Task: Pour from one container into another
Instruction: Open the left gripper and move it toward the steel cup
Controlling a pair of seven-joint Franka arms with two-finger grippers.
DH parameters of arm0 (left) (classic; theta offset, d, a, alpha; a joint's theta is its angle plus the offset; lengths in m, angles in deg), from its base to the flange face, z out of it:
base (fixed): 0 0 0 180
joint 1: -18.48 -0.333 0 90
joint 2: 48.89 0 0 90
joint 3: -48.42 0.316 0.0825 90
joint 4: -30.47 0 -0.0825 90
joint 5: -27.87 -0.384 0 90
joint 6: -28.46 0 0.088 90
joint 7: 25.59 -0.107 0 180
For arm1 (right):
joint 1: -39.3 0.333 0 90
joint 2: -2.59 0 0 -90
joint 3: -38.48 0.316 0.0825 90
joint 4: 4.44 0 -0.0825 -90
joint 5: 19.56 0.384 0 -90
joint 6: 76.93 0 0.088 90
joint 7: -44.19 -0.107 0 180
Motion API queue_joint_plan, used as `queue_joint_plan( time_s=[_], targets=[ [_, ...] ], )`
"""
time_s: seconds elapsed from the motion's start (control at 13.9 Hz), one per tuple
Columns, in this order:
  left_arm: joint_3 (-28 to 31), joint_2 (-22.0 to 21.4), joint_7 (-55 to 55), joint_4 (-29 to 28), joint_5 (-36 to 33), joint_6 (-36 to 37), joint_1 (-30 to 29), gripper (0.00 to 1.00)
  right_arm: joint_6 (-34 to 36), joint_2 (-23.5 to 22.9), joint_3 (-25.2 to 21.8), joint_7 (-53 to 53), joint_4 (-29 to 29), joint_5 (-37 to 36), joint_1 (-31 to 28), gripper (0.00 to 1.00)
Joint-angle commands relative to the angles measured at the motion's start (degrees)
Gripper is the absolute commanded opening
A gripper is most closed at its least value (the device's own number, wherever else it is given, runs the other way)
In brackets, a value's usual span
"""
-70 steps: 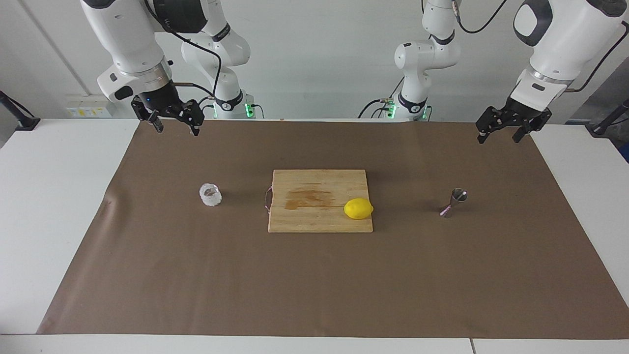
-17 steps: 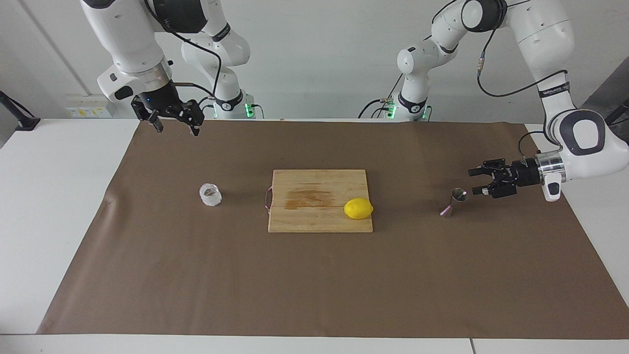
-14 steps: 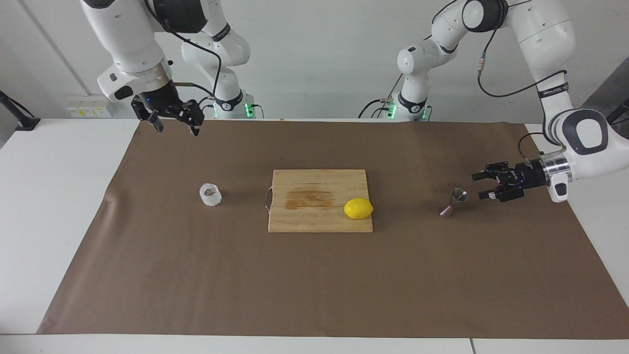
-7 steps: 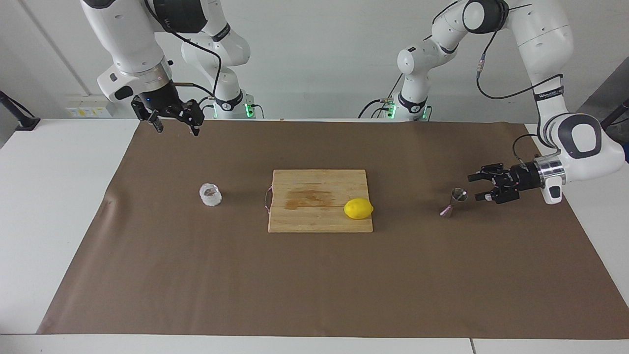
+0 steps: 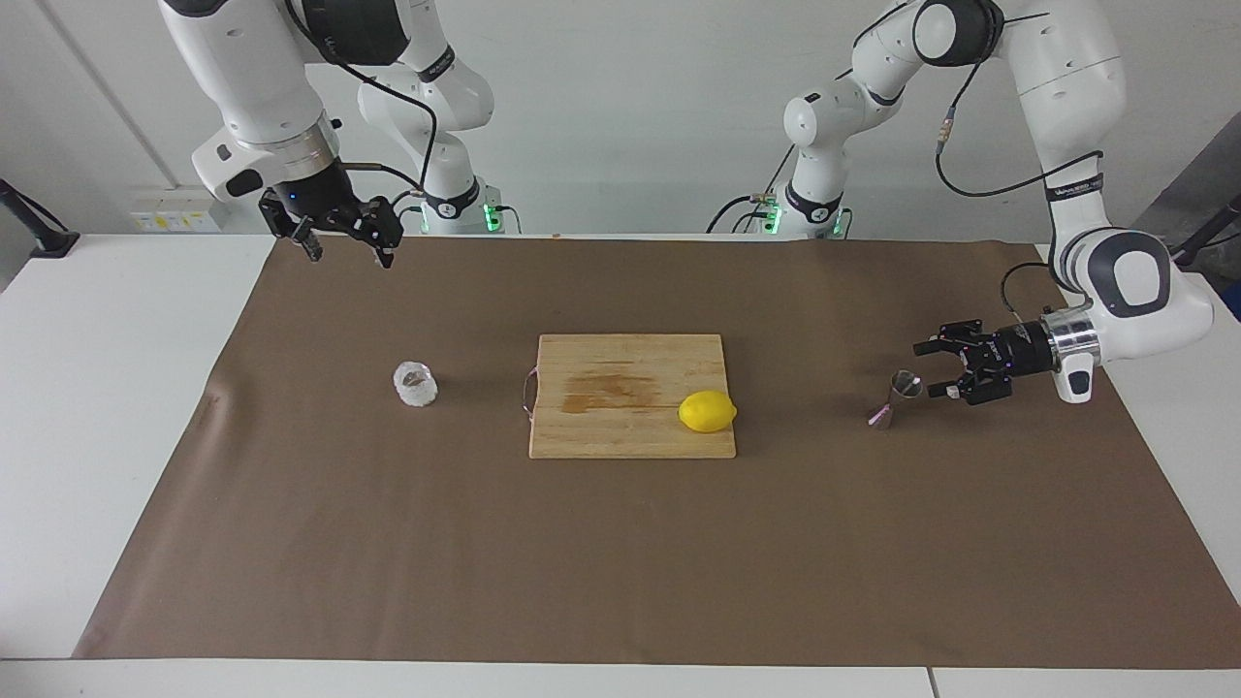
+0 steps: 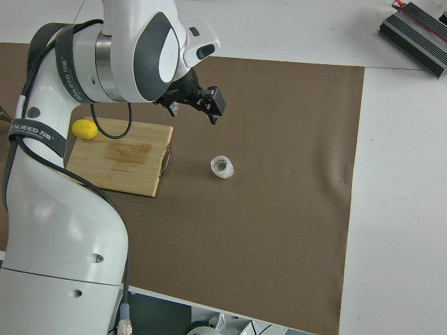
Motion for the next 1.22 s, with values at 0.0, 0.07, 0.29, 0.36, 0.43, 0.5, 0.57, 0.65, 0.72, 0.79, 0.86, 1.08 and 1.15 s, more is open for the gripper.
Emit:
queue_joint_plan(
  time_s=[0.0, 0.07, 0.29, 0.36, 0.43, 0.5, 0.57, 0.65, 0.72, 0.79, 0.86, 1.08, 1.15],
  targets=[
    [-0.39, 0.0, 4.53, -0.52, 1.62, 0.52, -0.78, 1.0, 0.52, 0.19, 0.36, 0.84, 0.13, 1.66, -0.94, 1.0],
    [-0.39, 0.09, 4.63, -0.52, 2.32, -0.09, -0.69, 1.0, 0.52, 0.19, 0.35, 0.93, 0.13, 1.66, -0.94, 1.0],
    [-0.48, 1.14, 4.71, -0.78, 3.2, -1.5, -0.34, 1.0, 0.6, 0.1, 0.44, 0.84, 0.13, 1.57, -0.94, 1.0],
    [-0.48, 1.49, 4.63, -0.87, 3.2, -2.03, -0.08, 1.0, 0.6, 0.19, 0.36, 0.93, 0.13, 1.66, -0.94, 1.0],
    [-0.48, 1.58, 4.63, -0.96, 3.29, -2.03, 0.1, 1.0, 0.52, 0.19, 0.35, 0.93, 0.13, 1.66, -0.94, 1.0],
    [-0.56, 1.67, 4.8, -1.31, 3.38, -2.12, 0.18, 1.0, 0.6, 0.19, 0.35, 0.93, 0.13, 1.57, -0.94, 1.0],
    [-0.56, 1.85, 4.8, -1.48, 3.64, -2.12, 0.27, 1.0, 0.6, 0.1, 0.35, 0.84, 0.13, 1.66, -0.94, 1.0],
    [-0.56, 1.85, 4.8, -1.75, 3.99, -2.21, 0.36, 1.0, 0.52, 0.19, 0.35, 0.93, 0.13, 1.57, -0.94, 1.0],
    [-0.56, 1.85, 4.8, -1.84, 4.52, -2.21, 0.45, 1.0, 0.6, 0.1, 0.35, 0.93, 0.13, 1.66, -0.94, 1.0],
    [-0.56, 1.85, 4.98, -1.92, 4.96, -2.21, 0.54, 1.0, 0.6, 0.1, 0.35, 0.93, 0.13, 1.57, -0.94, 1.0],
    [-0.65, 1.85, 5.94, -2.45, 5.4, -2.21, 0.62, 1.0, 0.6, 0.1, 0.44, 0.84, 0.13, 1.66, -0.94, 1.0],
    [-0.65, 1.85, 9.37, -2.72, 6.37, -2.73, 1.06, 1.0, 0.6, 0.1, 0.36, 0.84, 0.13, 1.66, -0.94, 1.0],
    [-0.65, 1.85, 9.46, -2.72, 6.37, -2.91, 1.06, 1.0, 0.6, 0.1, 0.44, 0.93, 0.13, 1.66, -0.94, 1.0]
  ],
)
